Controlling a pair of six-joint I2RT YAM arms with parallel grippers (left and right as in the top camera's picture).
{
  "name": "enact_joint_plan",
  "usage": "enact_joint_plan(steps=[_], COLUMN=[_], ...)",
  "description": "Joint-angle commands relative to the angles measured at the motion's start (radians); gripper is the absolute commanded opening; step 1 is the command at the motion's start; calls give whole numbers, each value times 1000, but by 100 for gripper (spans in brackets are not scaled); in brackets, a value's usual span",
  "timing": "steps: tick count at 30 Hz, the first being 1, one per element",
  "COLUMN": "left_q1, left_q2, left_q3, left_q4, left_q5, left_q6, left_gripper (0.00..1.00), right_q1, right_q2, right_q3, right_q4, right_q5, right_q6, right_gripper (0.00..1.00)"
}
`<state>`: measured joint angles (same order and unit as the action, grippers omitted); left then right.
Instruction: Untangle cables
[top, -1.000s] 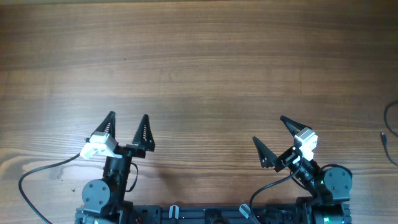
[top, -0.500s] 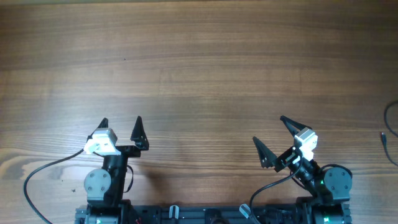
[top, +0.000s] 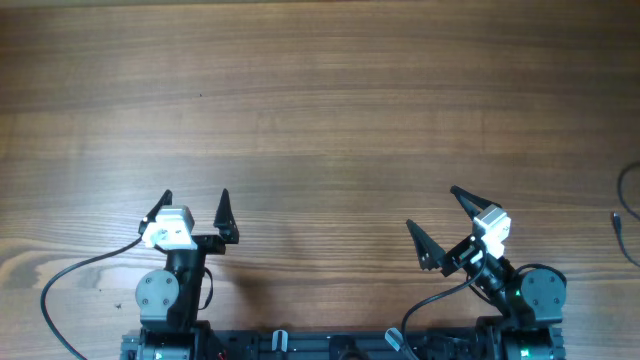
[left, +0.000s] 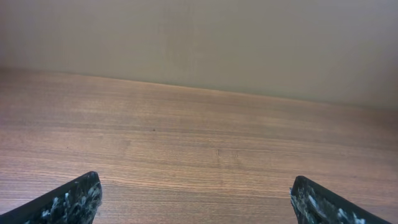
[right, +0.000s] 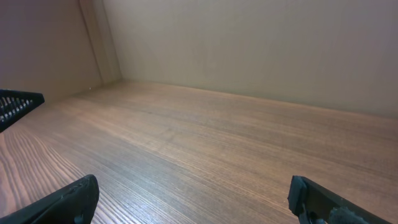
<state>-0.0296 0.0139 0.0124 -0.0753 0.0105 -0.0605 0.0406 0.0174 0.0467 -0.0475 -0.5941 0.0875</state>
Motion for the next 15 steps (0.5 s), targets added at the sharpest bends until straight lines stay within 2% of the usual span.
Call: enact_joint_plan(steps=[1, 8, 15], left_q1=[10, 10, 10], left_q2=[-8, -8, -8], left_q3=[-6, -6, -6], left_q4=[-1, -1, -1], left_q5=[16, 16, 16], left_q6=[23, 23, 23], left_gripper=[100, 100, 100], right_q1=[5, 5, 5], right_q2=[-14, -14, -14], right_q3=[-8, -8, -8], right_q4=[2, 2, 5], right_q5=[2, 2, 104], right_q6=[-9, -9, -141], right_gripper=[100, 100, 100])
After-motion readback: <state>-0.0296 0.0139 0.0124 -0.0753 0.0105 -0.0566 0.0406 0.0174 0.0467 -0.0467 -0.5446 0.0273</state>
